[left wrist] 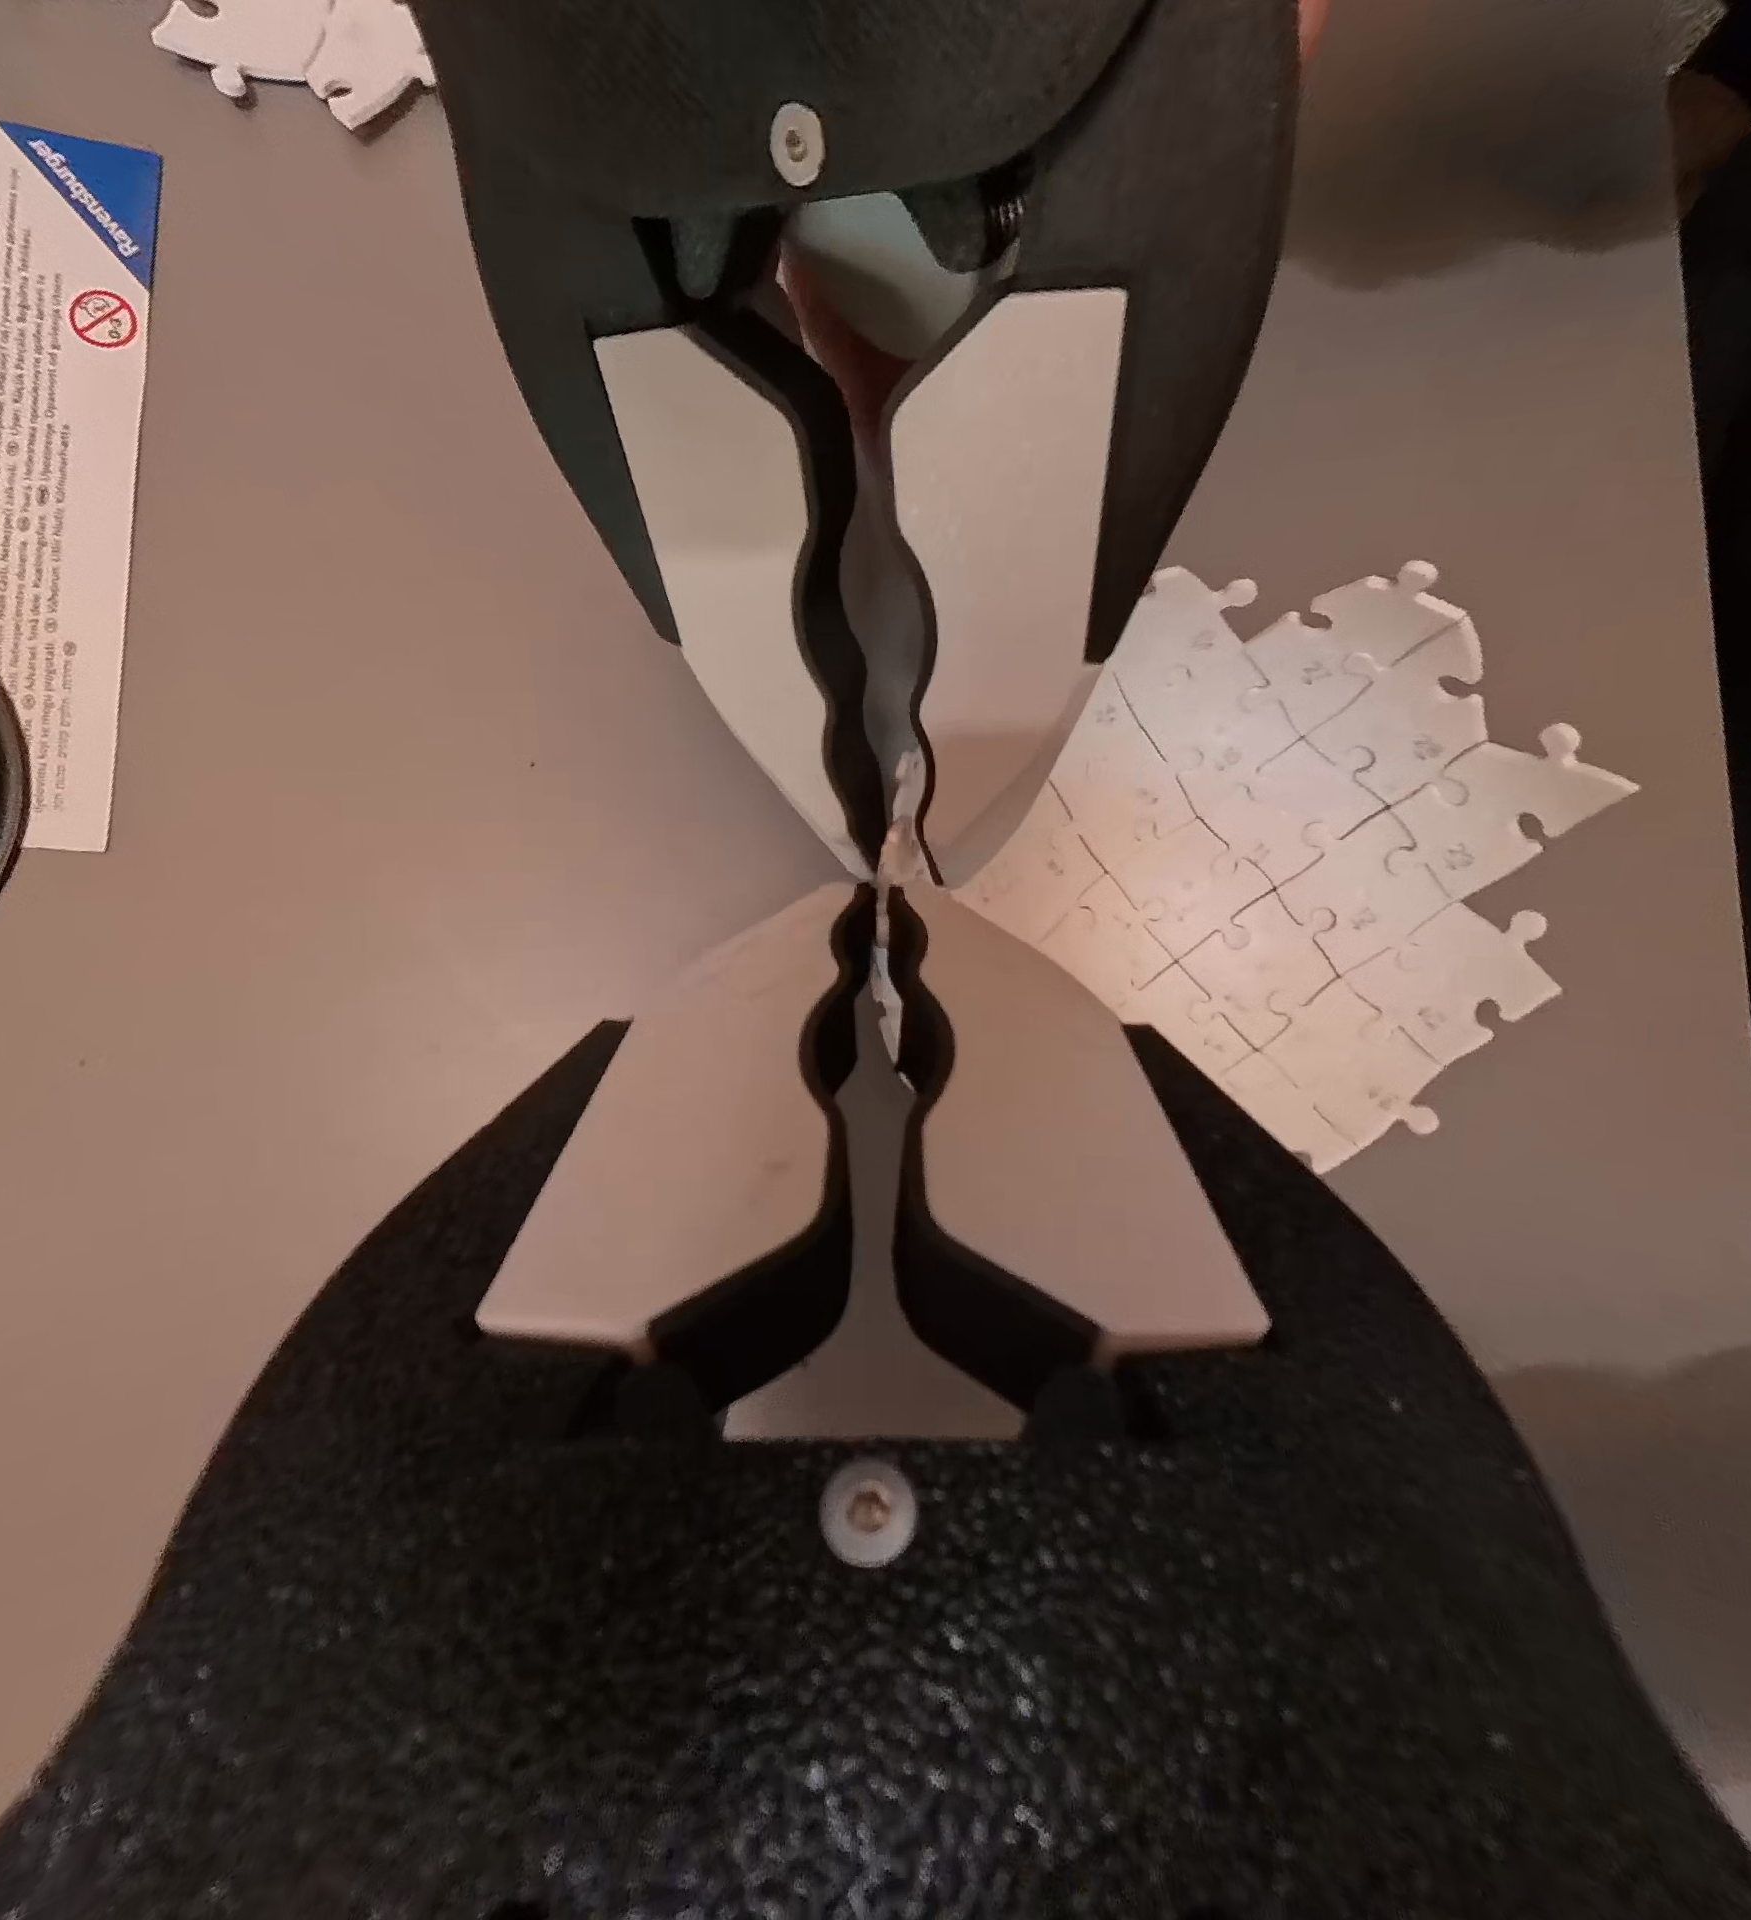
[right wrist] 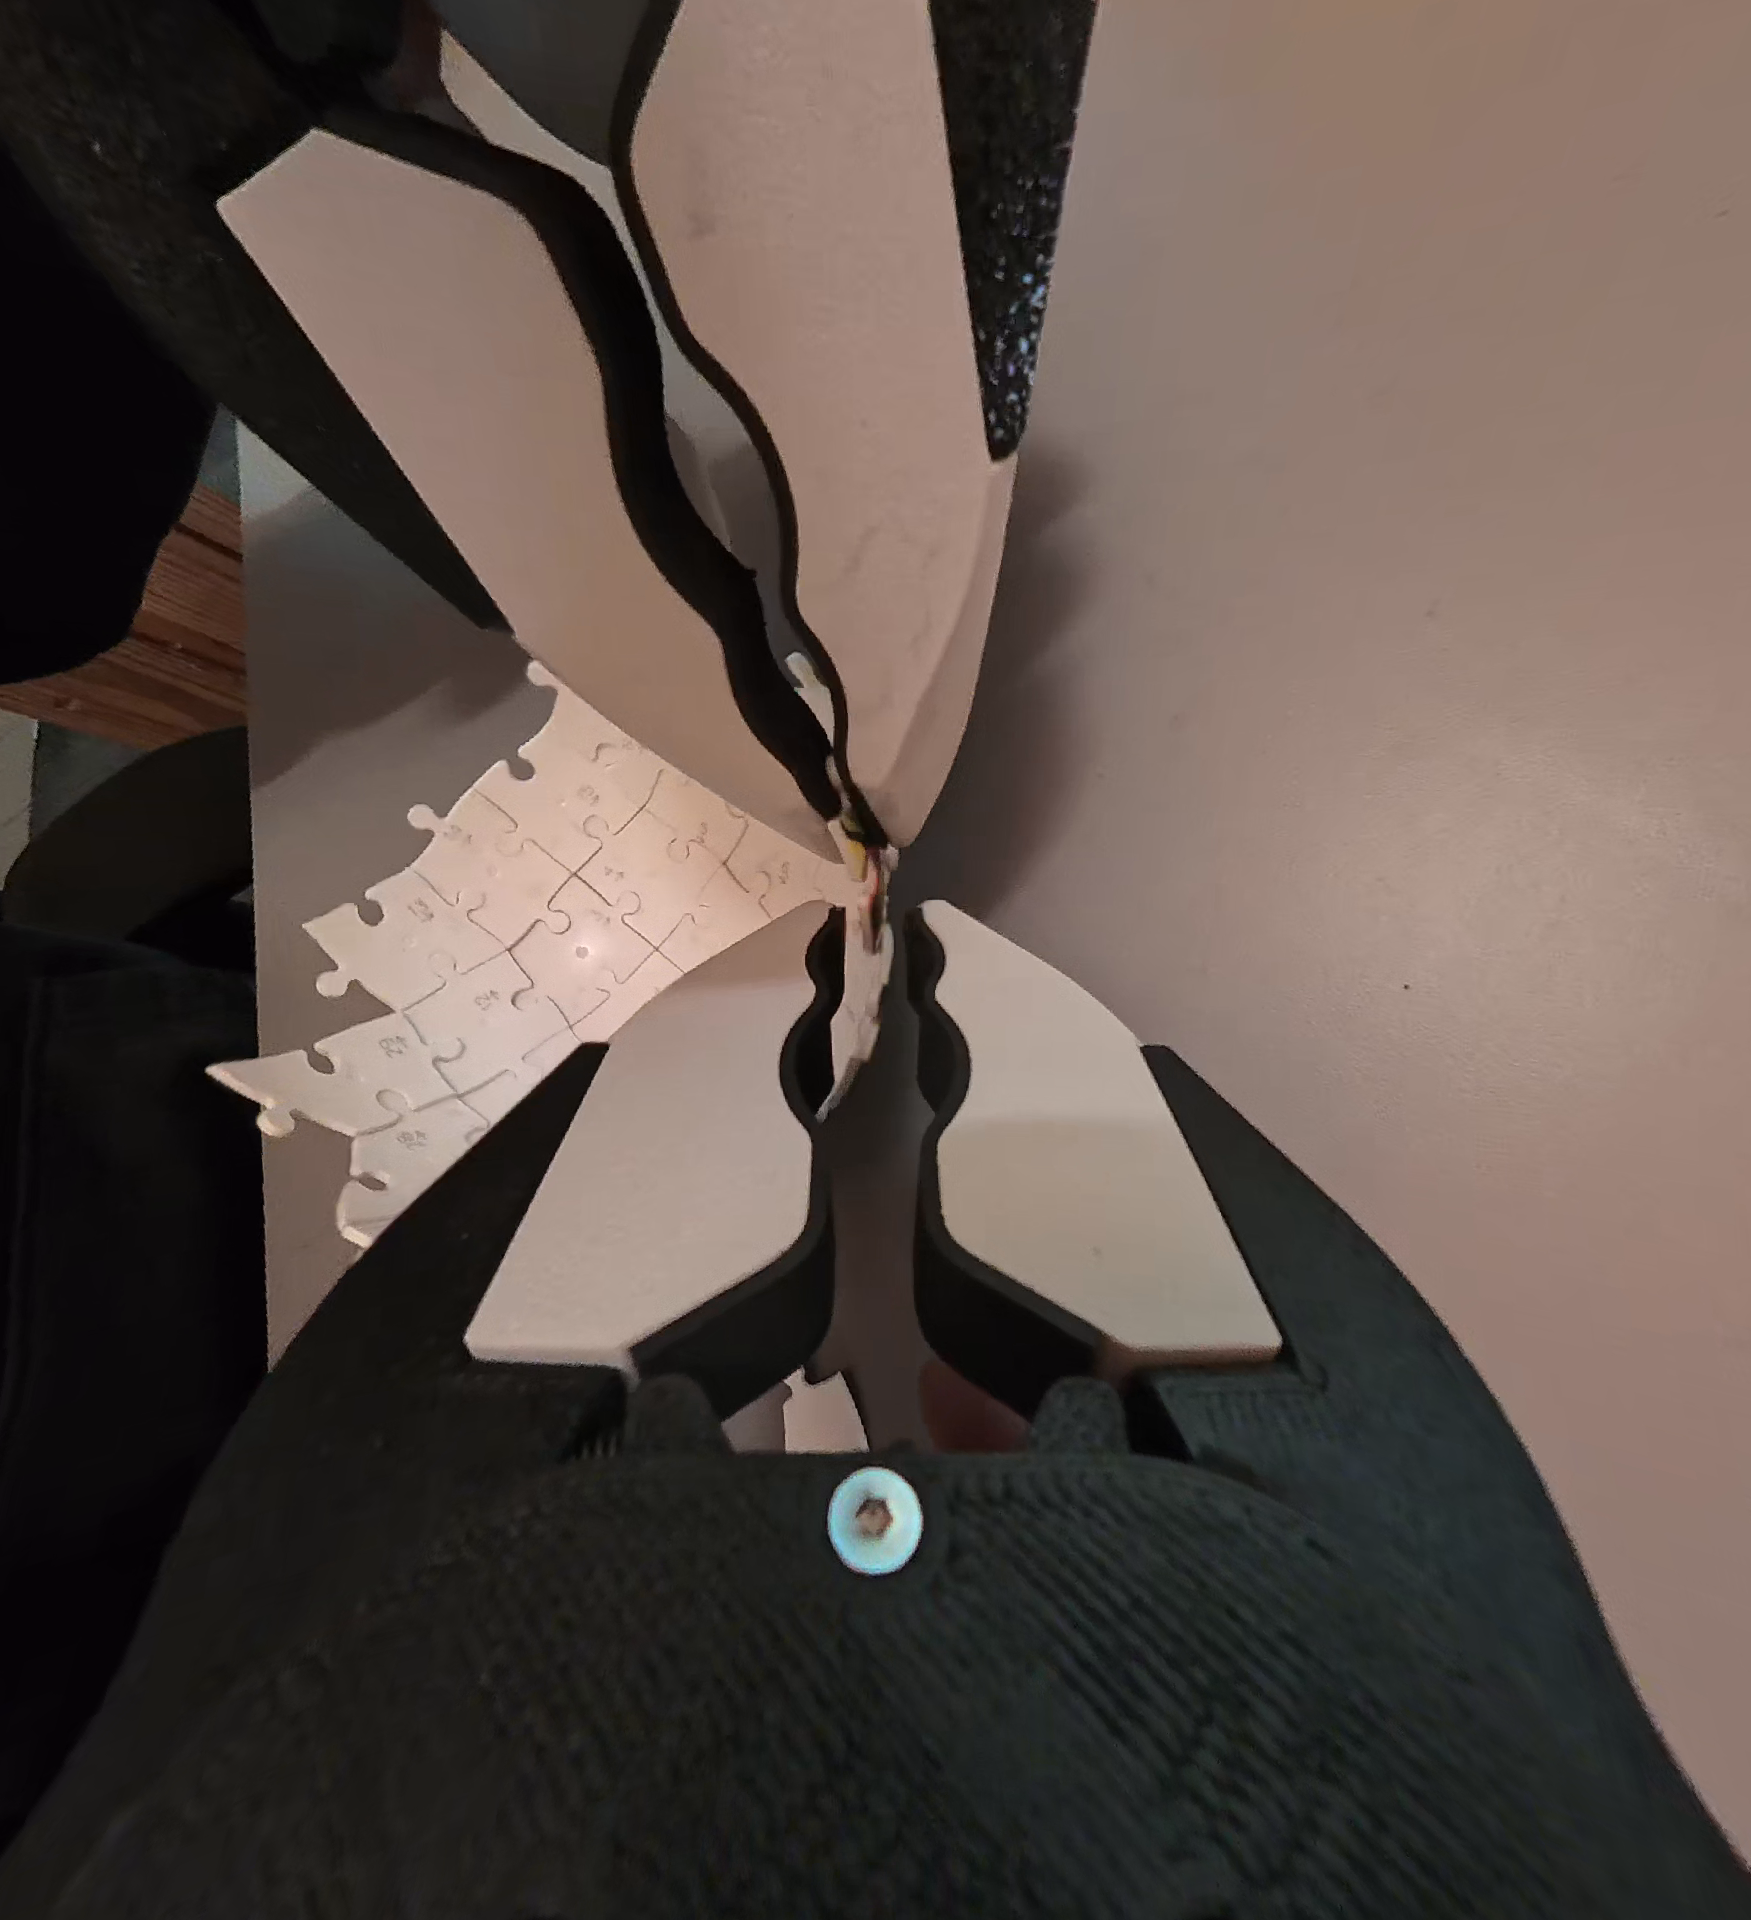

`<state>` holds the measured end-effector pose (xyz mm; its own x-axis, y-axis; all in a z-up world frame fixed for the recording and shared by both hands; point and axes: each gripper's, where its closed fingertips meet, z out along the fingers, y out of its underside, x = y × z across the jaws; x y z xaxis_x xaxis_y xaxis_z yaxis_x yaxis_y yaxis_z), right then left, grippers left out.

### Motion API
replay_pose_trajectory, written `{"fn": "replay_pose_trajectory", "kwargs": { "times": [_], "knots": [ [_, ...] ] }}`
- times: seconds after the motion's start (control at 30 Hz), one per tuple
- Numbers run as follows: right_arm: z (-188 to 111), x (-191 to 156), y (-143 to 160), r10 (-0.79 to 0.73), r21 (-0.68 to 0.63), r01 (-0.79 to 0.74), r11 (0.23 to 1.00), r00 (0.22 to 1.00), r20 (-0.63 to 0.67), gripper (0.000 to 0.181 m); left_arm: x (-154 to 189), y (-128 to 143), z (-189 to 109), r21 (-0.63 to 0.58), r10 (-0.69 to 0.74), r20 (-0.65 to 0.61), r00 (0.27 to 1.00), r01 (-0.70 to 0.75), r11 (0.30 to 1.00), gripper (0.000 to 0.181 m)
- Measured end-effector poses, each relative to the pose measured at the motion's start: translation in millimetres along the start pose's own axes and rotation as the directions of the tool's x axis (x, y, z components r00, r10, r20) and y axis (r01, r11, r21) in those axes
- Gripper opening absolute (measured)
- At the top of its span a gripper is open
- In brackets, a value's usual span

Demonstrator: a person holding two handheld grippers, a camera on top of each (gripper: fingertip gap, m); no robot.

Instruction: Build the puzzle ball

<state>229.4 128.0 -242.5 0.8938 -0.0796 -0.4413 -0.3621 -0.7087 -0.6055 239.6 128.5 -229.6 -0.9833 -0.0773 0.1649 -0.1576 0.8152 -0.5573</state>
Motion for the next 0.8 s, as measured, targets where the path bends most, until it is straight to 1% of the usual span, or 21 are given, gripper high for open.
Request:
{"fn": "replay_pose_trajectory", "kwargs": {
  "times": [0.03,0.1,0.2,0.33,0.5,0.6,0.7,0.73,0.8],
  "knots": [
    [0,0,0,-0.001,-0.002,0.001,1.0,1.0,0.0,0.011,0,-1,1,0.009,-0.002,-0.005,1.0,0.002,1.0,0.002],
    [1,0,0,0.0,-0.002,0.0,1.0,1.0,0.003,0.01,0,0,2,0.016,-0.008,-0.016,1.0,0.008,1.0,0.002],
    [1,1,0,-0.003,0.002,0.003,1.0,1.0,-0.005,0.003,-1,1,3,0.021,-0.008,-0.02,1.0,0.008,1.0,0.002],
    [0,1,-1,-0.003,0.009,0.003,1.0,1.0,-0.004,0.003,-1,0,2,0.027,-0.012,-0.024,1.0,0.012,1.0,0.002],
    [-1,-1,1,-0.007,0.003,0.007,1.0,1.0,-0.006,0.003,2,0,-3,0.032,-0.053,-0.048,0.997,0.055,0.998,0.004],
    [0,0,2,-0.002,0.002,0.002,1.0,1.0,-0.018,0.003,-1,2,-6,0.019,-0.123,-0.042,0.992,0.124,0.992,0.018],
    [-1,1,0,0.012,0.014,-0.011,1.0,1.0,-0.028,0.003,-2,9,-4,-0.036,-0.178,-0.053,0.983,0.176,0.984,0.032],
    [-2,2,0,0.016,0.019,-0.015,1.0,0.999,-0.033,0.003,-3,11,-2,-0.043,-0.183,-0.054,0.982,0.18,0.983,0.032],
    [-3,3,-1,0.022,0.026,-0.021,0.999,0.999,-0.038,0.003,1,12,1,-0.042,-0.171,-0.099,0.98,0.168,0.985,0.027]
  ]
}}
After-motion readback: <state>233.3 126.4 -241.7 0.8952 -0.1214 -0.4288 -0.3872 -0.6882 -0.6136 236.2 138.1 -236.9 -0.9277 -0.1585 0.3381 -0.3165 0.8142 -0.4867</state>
